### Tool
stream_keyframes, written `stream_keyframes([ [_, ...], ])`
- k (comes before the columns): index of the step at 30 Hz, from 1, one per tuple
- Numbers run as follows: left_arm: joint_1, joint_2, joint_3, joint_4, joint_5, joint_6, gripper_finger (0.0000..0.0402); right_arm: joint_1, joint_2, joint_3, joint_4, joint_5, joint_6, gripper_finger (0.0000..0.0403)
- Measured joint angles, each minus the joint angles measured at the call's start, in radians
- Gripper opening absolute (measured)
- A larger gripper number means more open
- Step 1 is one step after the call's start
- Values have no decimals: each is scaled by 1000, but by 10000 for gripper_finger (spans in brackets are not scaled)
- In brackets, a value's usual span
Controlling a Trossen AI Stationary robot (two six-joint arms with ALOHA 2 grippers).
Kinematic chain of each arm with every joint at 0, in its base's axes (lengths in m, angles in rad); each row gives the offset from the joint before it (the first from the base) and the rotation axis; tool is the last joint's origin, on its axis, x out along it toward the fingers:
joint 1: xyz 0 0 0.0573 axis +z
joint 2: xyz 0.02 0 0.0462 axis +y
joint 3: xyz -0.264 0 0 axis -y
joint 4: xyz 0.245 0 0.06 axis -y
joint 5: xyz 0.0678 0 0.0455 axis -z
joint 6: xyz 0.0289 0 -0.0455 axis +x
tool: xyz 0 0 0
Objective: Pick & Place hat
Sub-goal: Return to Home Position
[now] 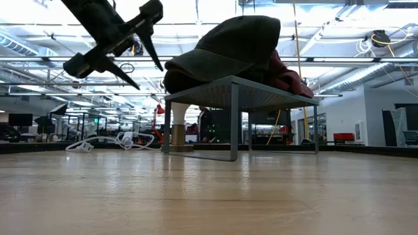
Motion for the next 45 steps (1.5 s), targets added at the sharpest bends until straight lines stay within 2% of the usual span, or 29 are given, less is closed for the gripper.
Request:
stream_keyframes([
  [4,-13,1,0,29,78,272,241,0,0,0,-1,0,26,0],
  [10,-16,1,0,99,271,723,241,0,0,0,-1,-3,27,0],
  [14,-16,0,0,120,503,971,241,0,0,0,2,-2,26,3],
  [16,-17,1,0,153,605,1021,241,0,0,0,8,-3,36,3],
  [17,-18,1,0,192,624,1035,241,0,0,0,9,-3,54,3],
  [20,-26,-9,0,275,629,1166,241,3,-1,0,0,-21,104,4],
  [23,-39,-64,0,266,625,1366,241,6,-9,-32,57,-82,99,3],
  [27,-30,-174,-49,237,463,1477,241,5,-49,-144,187,-82,44,2],
  [32,-27,-385,-133,256,398,1599,241,1,-120,-324,316,-82,-2,2],
  [38,-26,-639,-233,244,393,1688,241,1,-208,-507,466,-87,-15,2],
  [42,-27,-781,-311,253,387,1693,241,2,-277,-619,555,-220,-44,4],
  [45,-33,-872,-374,287,358,1695,241,2,-324,-693,617,-264,-33,3],
])
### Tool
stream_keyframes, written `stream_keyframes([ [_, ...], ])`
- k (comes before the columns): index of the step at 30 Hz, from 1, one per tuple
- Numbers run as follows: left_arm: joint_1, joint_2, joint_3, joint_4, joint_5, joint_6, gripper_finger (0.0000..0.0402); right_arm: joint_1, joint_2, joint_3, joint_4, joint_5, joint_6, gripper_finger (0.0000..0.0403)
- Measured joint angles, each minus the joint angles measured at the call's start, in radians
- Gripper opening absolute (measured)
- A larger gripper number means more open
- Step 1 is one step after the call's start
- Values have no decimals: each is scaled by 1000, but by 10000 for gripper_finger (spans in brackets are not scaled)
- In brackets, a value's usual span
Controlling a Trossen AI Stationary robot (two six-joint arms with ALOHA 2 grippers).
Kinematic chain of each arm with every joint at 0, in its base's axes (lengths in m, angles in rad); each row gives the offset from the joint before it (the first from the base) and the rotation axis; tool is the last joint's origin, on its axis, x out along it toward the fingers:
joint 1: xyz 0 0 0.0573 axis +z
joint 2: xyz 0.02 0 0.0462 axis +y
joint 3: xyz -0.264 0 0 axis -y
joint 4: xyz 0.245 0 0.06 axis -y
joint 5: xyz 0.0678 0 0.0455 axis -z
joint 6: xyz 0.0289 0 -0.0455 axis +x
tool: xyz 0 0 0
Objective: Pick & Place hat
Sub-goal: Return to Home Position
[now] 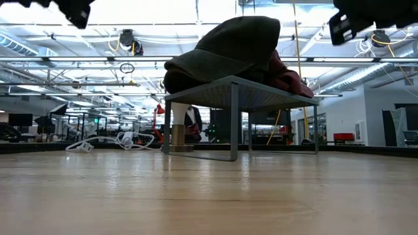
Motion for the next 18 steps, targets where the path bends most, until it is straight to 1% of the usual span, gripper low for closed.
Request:
stream_keyframes([
  [4,-1,-87,-86,39,-58,3,241,0,-44,-100,73,1,52,2],
  [9,0,-147,-173,113,-137,5,241,0,-81,-224,205,3,85,1],
  [12,0,-155,-240,191,-138,5,241,0,-97,-297,308,11,85,1],
  [15,0,-161,-308,307,-137,-6,241,-1,-102,-351,403,30,104,4],
  [18,0,-160,-376,393,-137,-25,241,0,-106,-372,418,28,111,4],
])
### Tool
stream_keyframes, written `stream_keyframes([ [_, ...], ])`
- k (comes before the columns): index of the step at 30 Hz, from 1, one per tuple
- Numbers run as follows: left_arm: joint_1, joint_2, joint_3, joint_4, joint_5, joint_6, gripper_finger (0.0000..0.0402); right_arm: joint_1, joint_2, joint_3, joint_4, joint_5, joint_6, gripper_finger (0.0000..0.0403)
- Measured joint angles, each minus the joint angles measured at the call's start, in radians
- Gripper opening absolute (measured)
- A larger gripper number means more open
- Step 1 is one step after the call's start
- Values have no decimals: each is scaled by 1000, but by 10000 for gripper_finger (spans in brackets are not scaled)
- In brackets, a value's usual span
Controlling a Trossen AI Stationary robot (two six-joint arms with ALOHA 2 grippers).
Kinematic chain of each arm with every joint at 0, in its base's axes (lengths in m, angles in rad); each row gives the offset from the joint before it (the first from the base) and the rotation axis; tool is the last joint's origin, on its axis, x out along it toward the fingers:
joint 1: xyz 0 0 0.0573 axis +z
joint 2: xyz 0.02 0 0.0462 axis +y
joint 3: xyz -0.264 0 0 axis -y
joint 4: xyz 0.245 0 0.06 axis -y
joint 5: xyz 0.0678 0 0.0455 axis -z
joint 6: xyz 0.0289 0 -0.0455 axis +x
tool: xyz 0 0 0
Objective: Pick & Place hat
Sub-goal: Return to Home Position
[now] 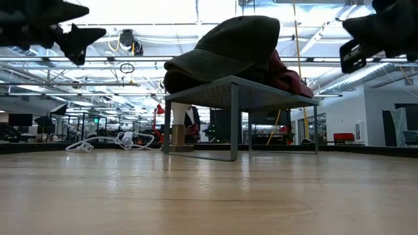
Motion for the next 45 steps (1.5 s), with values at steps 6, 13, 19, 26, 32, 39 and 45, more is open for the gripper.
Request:
stream_keyframes([
  [6,0,0,-94,141,0,-16,241,0,-2,-1,-10,1,-49,1],
  [13,2,0,-92,139,-1,-11,241,-1,-50,-3,-85,0,-51,4],
  [19,29,-8,-92,140,0,-24,241,-1,-190,-3,-284,0,-7,1],
  [26,60,-51,-92,140,1,-12,241,-1,-358,-4,-452,4,-3,6],
  [32,65,-124,-91,134,2,28,241,-1,-488,-5,-594,6,32,4],
  [39,65,-202,-90,32,31,20,241,-2,-541,-4,-608,26,-13,8],
  [45,65,-271,-91,-102,28,-12,241,-2,-544,-4,-610,33,-7,8],
])
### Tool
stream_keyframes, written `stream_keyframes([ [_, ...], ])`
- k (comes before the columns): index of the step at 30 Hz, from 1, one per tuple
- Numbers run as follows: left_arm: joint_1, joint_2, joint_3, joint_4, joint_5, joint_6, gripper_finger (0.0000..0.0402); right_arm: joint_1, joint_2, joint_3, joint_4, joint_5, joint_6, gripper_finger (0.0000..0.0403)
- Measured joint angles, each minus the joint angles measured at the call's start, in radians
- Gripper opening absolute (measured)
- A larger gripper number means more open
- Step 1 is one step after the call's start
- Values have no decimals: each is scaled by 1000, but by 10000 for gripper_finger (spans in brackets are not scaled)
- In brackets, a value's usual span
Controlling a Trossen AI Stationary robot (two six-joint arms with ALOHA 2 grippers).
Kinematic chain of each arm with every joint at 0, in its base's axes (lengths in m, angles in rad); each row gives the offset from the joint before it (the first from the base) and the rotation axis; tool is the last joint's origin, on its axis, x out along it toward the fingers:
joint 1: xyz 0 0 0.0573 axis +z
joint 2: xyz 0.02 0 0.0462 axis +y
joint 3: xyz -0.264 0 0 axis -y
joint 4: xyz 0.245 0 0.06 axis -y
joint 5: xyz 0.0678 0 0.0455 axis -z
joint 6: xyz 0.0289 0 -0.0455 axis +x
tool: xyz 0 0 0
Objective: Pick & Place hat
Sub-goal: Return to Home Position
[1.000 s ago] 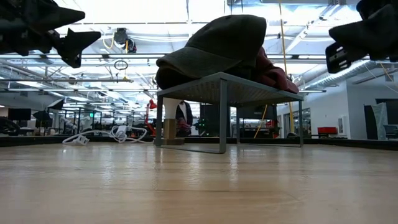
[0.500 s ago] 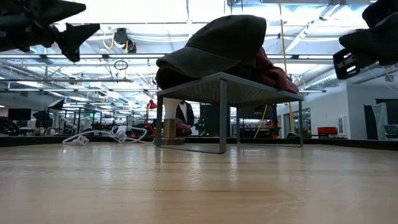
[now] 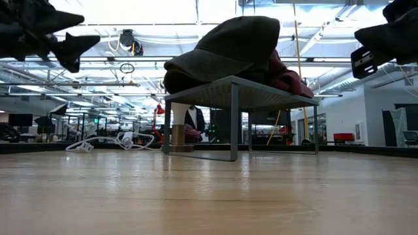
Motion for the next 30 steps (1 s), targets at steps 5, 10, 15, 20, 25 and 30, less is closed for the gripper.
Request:
stream_keyframes([
  [5,1,2,1,-29,25,-24,241,0,0,0,-3,-2,11,9],
  [10,0,2,0,-98,48,-41,241,0,0,0,-3,21,-5,9],
  [15,0,2,1,-151,48,-119,241,0,1,0,-3,21,-21,9],
  [20,0,4,2,-159,60,-171,241,0,11,0,-2,23,-19,9],
  [25,0,4,1,-149,60,-173,241,0,12,0,1,21,-19,9],
  [30,0,4,1,-147,60,-173,241,0,12,0,2,21,-19,9],
])
